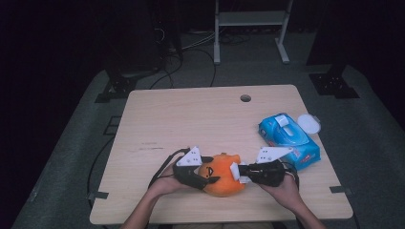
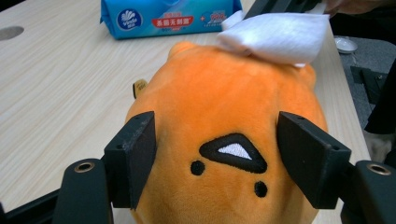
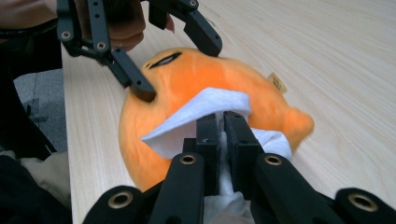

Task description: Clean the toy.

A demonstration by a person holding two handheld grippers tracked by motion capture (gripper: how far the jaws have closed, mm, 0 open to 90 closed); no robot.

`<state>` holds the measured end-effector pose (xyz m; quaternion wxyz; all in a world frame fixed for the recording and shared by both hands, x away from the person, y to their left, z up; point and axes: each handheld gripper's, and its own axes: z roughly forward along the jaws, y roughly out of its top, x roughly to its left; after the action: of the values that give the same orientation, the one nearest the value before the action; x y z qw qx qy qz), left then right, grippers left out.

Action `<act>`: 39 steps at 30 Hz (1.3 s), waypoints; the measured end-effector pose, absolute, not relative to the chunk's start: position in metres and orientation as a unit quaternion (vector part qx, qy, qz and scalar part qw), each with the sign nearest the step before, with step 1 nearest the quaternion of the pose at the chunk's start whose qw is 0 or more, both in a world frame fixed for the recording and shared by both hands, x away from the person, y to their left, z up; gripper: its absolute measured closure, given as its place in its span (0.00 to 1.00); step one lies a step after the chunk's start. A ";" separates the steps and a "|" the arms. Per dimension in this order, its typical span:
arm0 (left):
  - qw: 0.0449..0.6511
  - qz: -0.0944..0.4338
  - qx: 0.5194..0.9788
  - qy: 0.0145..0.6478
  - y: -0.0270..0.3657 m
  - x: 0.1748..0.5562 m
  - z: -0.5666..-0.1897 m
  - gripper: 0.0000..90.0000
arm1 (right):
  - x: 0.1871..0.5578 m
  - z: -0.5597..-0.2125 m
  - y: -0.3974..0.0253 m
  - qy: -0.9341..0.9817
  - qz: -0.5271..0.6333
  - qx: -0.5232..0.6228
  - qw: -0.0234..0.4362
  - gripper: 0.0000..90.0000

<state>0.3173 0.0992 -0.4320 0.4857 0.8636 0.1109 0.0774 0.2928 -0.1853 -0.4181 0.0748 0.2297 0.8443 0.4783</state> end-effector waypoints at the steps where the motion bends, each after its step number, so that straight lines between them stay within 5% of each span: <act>1: 0.484 0.078 0.864 0.112 0.101 0.318 -0.432 0.33 | 0.292 -0.418 -0.186 0.844 0.478 0.230 0.074 0.94; 12: 0.486 0.073 0.863 0.121 0.104 0.319 -0.436 0.34 | 0.276 -0.414 -0.169 0.854 0.483 0.180 0.068 0.94; 23: 0.493 0.062 0.862 0.099 0.100 0.315 -0.438 0.36 | 0.314 -0.419 -0.188 0.832 0.490 0.248 0.077 0.94; 39: 0.501 0.053 0.854 0.125 0.109 0.324 -0.440 0.36 | 0.286 -0.418 -0.189 0.853 0.474 0.211 0.061 0.94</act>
<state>0.3236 0.1091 -0.4400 0.5014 0.8545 0.1253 0.0527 0.2862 -0.1887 -0.4183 0.0611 0.2106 0.8528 0.4740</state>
